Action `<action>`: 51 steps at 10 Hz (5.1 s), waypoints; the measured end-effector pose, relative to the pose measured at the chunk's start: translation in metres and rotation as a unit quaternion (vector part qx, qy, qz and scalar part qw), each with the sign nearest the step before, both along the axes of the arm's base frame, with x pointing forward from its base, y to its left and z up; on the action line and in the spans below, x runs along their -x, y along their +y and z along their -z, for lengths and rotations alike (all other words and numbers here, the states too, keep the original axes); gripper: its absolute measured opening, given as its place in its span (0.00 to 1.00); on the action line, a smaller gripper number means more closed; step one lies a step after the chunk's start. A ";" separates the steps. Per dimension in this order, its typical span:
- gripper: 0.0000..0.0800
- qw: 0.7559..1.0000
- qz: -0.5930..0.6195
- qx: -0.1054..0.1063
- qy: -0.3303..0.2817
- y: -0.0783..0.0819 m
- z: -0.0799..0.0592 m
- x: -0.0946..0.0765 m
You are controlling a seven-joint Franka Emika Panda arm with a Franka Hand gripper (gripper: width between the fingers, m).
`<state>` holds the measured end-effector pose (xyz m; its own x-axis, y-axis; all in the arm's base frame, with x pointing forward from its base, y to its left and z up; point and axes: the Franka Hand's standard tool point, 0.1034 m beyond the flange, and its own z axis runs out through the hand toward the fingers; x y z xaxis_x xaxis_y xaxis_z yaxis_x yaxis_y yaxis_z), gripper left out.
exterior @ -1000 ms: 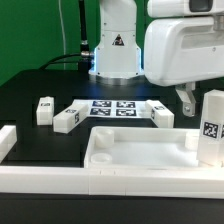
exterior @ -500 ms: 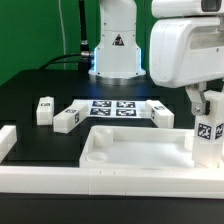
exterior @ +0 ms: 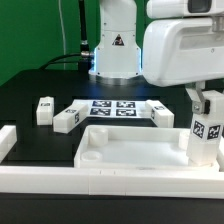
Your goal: Assemble desk
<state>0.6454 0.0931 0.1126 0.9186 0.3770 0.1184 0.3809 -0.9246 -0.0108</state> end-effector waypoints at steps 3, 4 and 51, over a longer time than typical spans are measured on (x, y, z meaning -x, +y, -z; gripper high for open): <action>0.36 0.992 0.127 -0.019 0.007 -0.002 -0.001 0.000; 0.36 0.987 0.160 -0.023 0.009 -0.001 0.000 0.000; 0.36 0.912 0.406 -0.053 0.018 0.003 0.005 0.005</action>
Offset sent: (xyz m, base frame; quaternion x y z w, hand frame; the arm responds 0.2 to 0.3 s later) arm -0.0077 -0.0004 0.0028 0.0124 0.0088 0.1795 0.9836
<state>0.6403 0.0965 0.1075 0.8943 -0.4405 0.0791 -0.4306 -0.8950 -0.1163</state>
